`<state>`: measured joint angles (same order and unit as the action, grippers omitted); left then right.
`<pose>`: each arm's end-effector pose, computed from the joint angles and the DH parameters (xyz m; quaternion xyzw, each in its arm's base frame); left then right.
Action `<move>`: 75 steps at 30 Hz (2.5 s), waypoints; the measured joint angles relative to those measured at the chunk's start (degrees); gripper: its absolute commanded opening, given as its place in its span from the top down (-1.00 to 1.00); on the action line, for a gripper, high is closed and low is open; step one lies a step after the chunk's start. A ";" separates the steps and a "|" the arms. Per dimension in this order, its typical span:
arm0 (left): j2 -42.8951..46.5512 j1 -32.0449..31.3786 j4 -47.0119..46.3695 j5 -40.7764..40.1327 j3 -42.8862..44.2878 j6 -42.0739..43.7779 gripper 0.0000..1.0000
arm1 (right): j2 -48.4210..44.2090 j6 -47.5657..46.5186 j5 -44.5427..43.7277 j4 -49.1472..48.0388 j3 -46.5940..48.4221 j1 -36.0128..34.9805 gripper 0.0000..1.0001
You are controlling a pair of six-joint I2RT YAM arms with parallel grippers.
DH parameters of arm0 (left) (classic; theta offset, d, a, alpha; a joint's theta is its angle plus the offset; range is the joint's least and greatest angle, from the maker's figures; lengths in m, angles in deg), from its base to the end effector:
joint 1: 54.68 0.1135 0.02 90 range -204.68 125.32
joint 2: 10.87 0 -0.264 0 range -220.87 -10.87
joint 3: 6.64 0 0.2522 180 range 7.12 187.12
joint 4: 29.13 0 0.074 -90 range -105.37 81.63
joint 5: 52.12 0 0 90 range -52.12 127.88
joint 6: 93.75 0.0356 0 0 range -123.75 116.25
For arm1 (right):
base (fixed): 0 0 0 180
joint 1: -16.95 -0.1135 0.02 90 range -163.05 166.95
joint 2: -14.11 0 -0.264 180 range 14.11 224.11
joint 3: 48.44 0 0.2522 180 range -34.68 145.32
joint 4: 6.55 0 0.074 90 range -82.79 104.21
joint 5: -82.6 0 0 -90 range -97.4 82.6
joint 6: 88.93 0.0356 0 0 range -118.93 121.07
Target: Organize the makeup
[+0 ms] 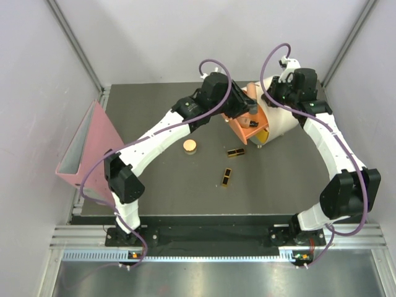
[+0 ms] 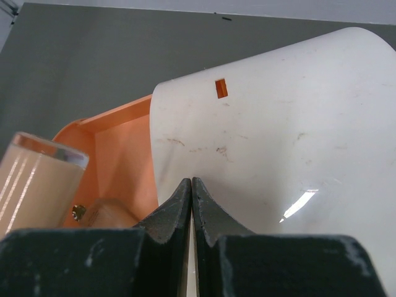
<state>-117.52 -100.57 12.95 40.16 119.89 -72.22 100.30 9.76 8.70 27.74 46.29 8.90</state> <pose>0.3012 -0.3128 0.4108 -0.1516 0.8160 -0.4776 0.2884 0.3445 0.0587 0.3674 -0.0698 0.8389 0.1940 0.5037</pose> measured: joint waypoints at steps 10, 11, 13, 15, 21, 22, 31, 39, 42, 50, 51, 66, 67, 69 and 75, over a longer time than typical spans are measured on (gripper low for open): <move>0.79 -1.75 -5.05 -5.57 -9.07 -7.15 1.00 | -0.63 -0.04 0.00 -0.22 -0.74 0.00 0.94; 0.90 -1.73 -5.27 -5.90 -9.97 -7.80 1.00 | -0.63 -0.04 0.00 -0.20 -0.74 0.00 0.94; 0.94 -1.68 -5.84 -6.32 -11.15 -8.59 1.00 | -0.63 -0.07 0.00 -0.20 -0.74 0.00 0.94; 0.94 -1.64 -6.43 -6.45 -11.56 -9.25 1.00 | -0.63 -0.09 0.00 -0.20 -0.74 0.00 0.94; 0.59 -1.64 -8.63 -6.43 -10.36 -10.19 0.91 | -0.63 -0.39 0.02 -0.17 -0.74 0.00 0.94; 0.26 -1.64 -8.85 -6.40 -9.70 -10.49 0.91 | -0.63 -0.55 0.02 -0.17 -0.74 0.00 0.93; -0.66 -1.64 -10.27 -6.01 -8.72 -13.57 1.00 | -0.66 -1.53 0.02 -0.04 -0.70 0.42 0.93; -0.74 -2.23 -10.08 -7.39 -8.72 -13.90 1.00 | -0.66 -1.99 0.07 0.02 -0.68 0.85 0.92; -0.70 -2.36 -10.12 -7.80 -8.79 -13.92 1.00 | -0.66 -2.12 0.07 0.02 -0.66 0.85 0.92; 0.00 -2.45 -10.08 -7.96 -10.62 -13.90 0.87 | -0.63 -2.27 0.09 0.07 -0.63 0.85 0.92; 0.13 -2.49 -10.08 -7.96 -10.86 -13.90 0.84 | -0.63 -2.29 0.11 0.09 -0.63 0.85 0.92; 0.74 -2.60 -10.12 -7.52 -12.07 -13.92 0.13 | -0.52 -2.56 0.17 0.72 -0.26 1.01 0.91; 0.74 -2.60 -10.12 -7.43 -12.07 -13.97 0.13 | -0.55 -2.54 0.17 0.72 -0.26 1.01 0.91; 0.74 -2.58 -10.12 -7.02 -12.07 -14.01 0.10 | -0.55 -2.56 0.17 0.72 -0.26 1.01 0.90; 0.72 -2.51 -10.12 -5.62 -11.93 -14.21 0.08 | -0.59 -2.51 0.13 0.74 -0.28 1.01 0.90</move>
<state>-116.80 -103.08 2.83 34.55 107.96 -86.43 99.71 7.25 8.83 28.49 46.00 9.90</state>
